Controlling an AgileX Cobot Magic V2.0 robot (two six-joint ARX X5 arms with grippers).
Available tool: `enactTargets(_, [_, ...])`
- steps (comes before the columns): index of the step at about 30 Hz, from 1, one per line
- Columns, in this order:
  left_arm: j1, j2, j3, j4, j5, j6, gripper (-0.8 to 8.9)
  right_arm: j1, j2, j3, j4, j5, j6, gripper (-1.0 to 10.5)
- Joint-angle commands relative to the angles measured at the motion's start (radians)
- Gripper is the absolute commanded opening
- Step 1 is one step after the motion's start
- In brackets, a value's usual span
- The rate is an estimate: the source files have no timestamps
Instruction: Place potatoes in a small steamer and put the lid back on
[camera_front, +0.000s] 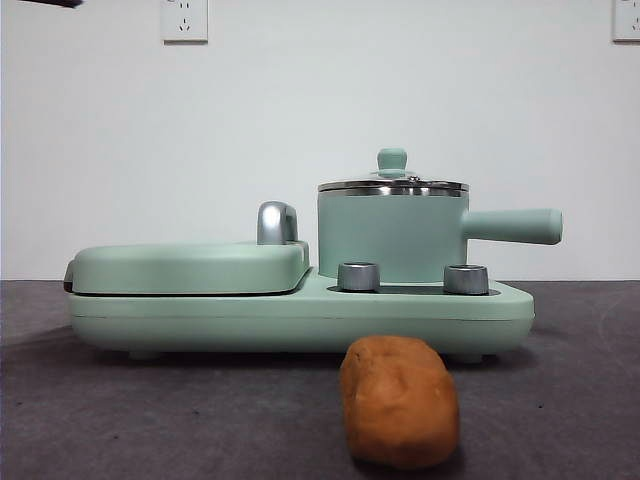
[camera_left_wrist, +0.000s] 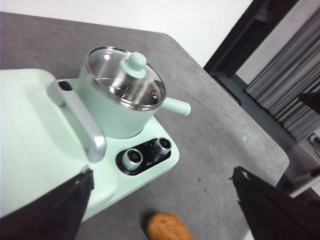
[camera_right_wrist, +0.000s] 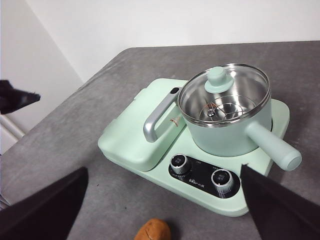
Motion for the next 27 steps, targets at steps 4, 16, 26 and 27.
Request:
enactTargets(4, [-0.058, 0.147, 0.108, 0.009, 0.002, 0.053, 4.71, 0.0, 0.007, 0.014, 0.004, 0.0, -0.01, 5.0])
enactTargets(16, [-0.198, 0.568, 0.458, -0.027, -0.035, 0.184, 4.69, 0.0, 0.007, 0.014, 0.002, 0.0, 0.003, 5.0])
enactTargets(26, [-0.282, 0.868, 0.68, 0.117, -0.166, 0.354, 4.68, 0.0, 0.007, 0.014, 0.002, 0.0, 0.005, 5.0])
enactTargets(27, [-0.287, 0.889, 0.68, 0.153, -0.174, 0.372, 4.67, 0.0, 0.007, 0.014, 0.002, 0.0, 0.005, 5.0])
